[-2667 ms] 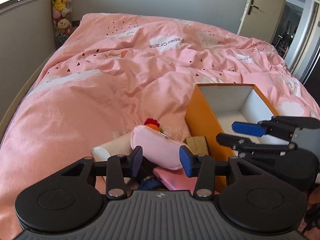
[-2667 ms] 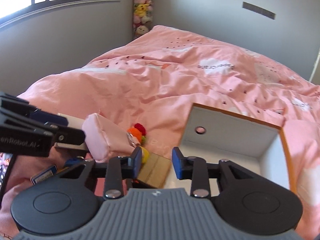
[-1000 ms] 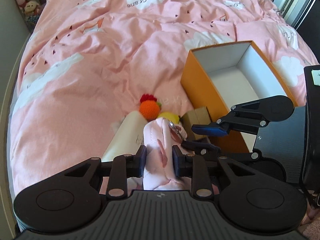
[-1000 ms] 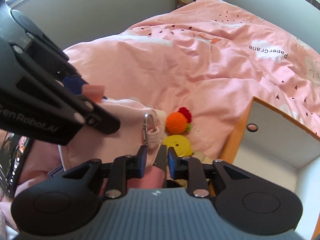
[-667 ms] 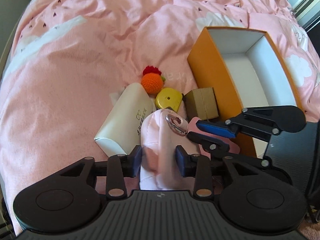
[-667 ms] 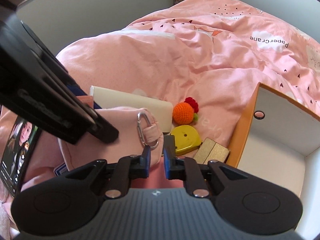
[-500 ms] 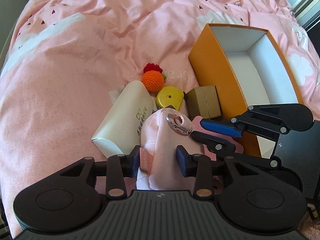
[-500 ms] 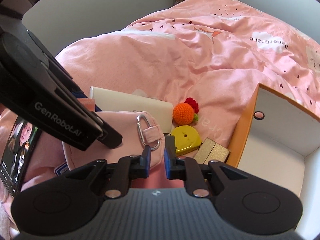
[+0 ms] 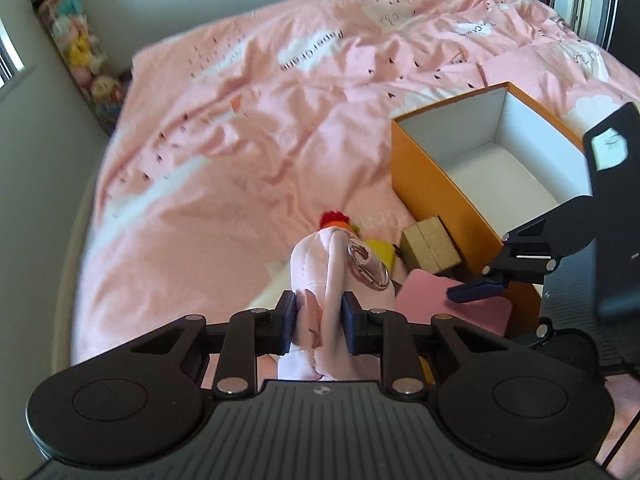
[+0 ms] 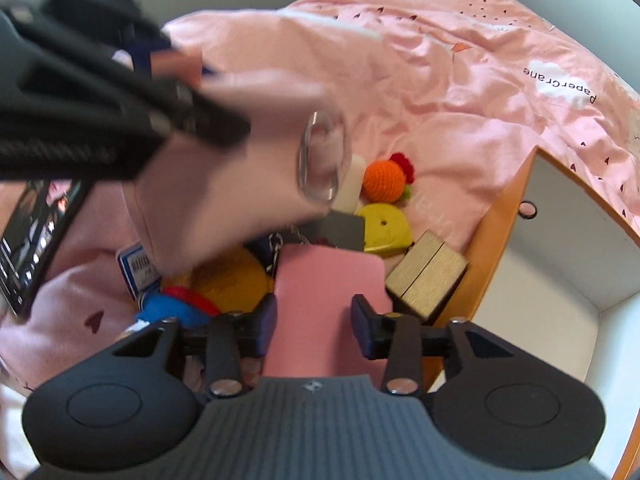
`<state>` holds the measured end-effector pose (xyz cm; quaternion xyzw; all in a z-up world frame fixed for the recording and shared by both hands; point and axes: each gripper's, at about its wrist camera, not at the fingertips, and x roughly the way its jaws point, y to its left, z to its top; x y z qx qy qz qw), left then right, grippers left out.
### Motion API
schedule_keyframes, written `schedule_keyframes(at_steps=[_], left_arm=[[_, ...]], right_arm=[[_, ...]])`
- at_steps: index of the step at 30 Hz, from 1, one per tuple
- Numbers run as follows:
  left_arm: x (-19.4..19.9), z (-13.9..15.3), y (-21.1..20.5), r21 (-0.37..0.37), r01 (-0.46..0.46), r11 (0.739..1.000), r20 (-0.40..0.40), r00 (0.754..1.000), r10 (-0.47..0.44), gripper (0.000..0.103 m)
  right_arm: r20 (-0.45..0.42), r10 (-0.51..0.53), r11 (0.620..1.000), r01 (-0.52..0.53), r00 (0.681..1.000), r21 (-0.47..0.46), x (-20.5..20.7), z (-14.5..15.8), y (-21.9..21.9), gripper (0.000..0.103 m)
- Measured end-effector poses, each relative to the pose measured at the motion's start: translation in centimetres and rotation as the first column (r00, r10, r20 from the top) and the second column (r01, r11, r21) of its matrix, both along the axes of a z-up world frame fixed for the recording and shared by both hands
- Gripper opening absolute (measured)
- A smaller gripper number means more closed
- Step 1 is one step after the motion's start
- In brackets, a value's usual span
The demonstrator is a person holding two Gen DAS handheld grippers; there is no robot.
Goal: Organize objects
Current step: 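Grasp the pink phone case with the right tool while the left tool holds the bag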
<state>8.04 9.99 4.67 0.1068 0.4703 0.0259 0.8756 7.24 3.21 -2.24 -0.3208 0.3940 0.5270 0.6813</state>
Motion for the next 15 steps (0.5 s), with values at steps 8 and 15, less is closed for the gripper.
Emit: schedule_keyframes(at_steps=[8,15], left_arm=[[-1.4,-1.3,0.0,0.003,-0.084,0.996,0.038,0.996,0.084,0.027],[-3.1,-1.7,1.7,-0.084,-0.213,0.973,0.064,0.974,0.218,0.027]], right_arm=[[0.073,0.001,0.996,0.005,0.997,-0.086,-0.7,-1.5,1.3,0.063],[0.073,-0.003,0.996,0.009,0.997,-0.088,-0.1,-2.6,1.8,0.069]])
